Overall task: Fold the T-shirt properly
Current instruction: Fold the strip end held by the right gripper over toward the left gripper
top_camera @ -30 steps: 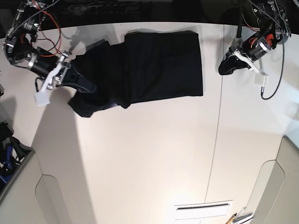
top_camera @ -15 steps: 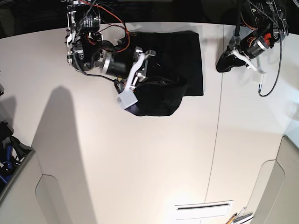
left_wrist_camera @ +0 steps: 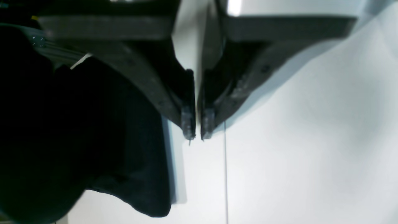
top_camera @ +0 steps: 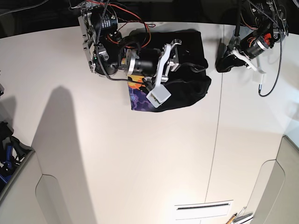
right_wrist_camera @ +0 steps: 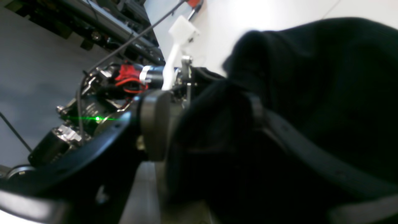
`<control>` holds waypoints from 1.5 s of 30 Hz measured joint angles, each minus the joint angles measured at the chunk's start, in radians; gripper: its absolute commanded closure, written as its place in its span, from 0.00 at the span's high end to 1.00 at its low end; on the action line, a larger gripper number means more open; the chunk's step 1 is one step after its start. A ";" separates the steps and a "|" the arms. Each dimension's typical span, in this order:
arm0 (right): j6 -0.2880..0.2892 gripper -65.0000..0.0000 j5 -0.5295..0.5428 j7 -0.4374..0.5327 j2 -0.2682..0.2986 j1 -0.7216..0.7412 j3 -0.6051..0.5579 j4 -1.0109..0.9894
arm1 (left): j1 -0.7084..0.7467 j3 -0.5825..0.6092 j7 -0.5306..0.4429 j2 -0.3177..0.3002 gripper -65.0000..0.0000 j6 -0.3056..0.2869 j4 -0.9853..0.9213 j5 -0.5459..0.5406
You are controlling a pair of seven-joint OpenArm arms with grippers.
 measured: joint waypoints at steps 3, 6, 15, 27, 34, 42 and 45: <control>0.000 0.50 0.004 0.000 -0.006 0.002 0.000 0.000 | 0.000 0.000 0.000 0.000 0.06 0.000 -0.002 -0.029; 0.000 0.50 0.016 -0.003 -0.005 0.018 0.000 0.000 | 0.000 0.000 0.001 0.000 0.06 0.000 -0.003 -0.048; 0.000 0.49 0.020 -0.108 -0.006 0.136 0.012 0.001 | -0.003 -0.030 0.002 -0.068 0.06 0.000 0.019 -0.176; -0.007 0.00 -0.023 -0.173 -0.002 0.156 0.261 0.031 | -0.031 -0.050 0.182 -0.055 0.06 0.000 0.211 -0.435; -0.008 0.00 0.052 -0.225 -0.002 0.079 0.335 0.032 | -0.022 0.132 0.185 0.026 0.06 0.000 0.211 -0.423; -0.012 0.00 -0.198 -0.174 -0.004 0.026 0.316 -0.023 | -0.023 0.322 0.120 0.025 0.06 -0.005 0.209 -0.034; -0.031 0.00 -0.237 -0.130 0.012 0.027 0.316 -0.068 | -0.022 0.321 -0.018 0.022 0.06 -0.008 0.188 0.198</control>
